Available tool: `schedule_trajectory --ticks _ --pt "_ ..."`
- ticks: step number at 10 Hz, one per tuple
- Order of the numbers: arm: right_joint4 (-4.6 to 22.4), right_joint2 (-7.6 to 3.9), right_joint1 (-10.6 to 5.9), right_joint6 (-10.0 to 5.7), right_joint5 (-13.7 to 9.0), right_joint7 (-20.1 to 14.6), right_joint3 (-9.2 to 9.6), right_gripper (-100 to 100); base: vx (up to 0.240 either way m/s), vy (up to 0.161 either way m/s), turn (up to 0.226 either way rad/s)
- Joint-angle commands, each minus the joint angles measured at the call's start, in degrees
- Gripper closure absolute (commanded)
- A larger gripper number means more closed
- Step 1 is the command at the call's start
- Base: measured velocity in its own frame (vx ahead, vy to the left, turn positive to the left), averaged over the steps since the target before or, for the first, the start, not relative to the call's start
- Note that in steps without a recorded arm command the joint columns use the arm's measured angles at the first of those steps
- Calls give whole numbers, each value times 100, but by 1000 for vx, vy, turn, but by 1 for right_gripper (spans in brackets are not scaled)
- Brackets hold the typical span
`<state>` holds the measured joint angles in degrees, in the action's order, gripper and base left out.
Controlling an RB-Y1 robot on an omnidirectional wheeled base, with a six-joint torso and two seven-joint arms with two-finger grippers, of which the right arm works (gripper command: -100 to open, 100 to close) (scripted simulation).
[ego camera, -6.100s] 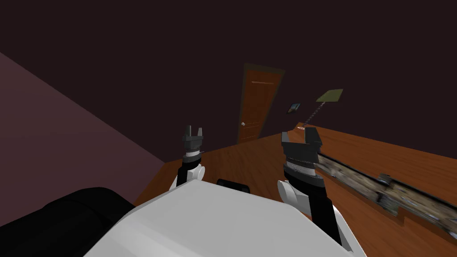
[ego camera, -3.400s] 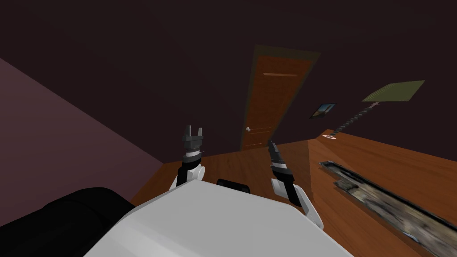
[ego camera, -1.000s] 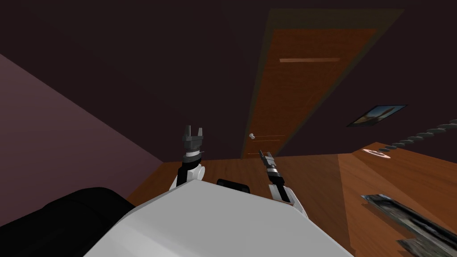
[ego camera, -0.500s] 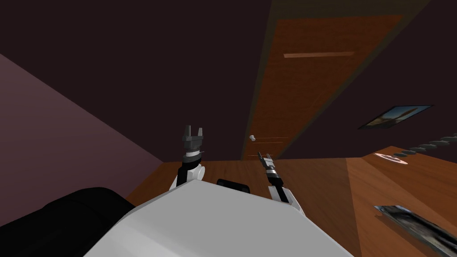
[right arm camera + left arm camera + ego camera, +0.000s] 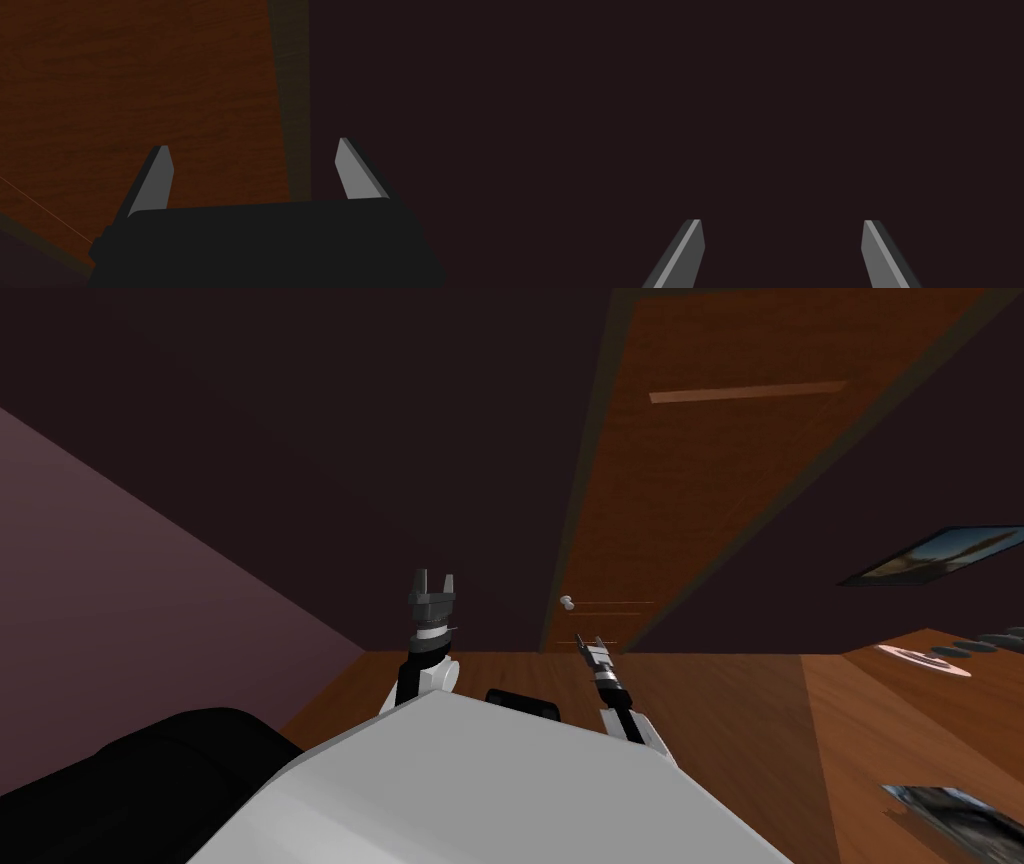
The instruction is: Pull the door open
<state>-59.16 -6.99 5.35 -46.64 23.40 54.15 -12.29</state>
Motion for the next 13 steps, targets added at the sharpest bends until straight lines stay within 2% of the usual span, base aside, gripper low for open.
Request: schedule_trajectory --ticks 1,2,4,6,10,11,13 --pt "162 -5 -41 -29 53 151 -18 -100 107 -52 47" --pt "355 -7 -96 -75 100 295 -42 -100 120 -63 67" --pt "515 -7 -141 -114 138 414 -61 -100 110 -63 39" --pt "824 -8 -229 -188 213 644 -99 -100 97 -51 46" --pt "1235 -8 -346 -287 312 950 -149 -100 88 -52 42" --pt "1185 -11 -340 -278 289 889 -144 -100 47 -21 13" --pt "1344 -72 -328 -245 -14 1124 -136 -100 -4 7 80"
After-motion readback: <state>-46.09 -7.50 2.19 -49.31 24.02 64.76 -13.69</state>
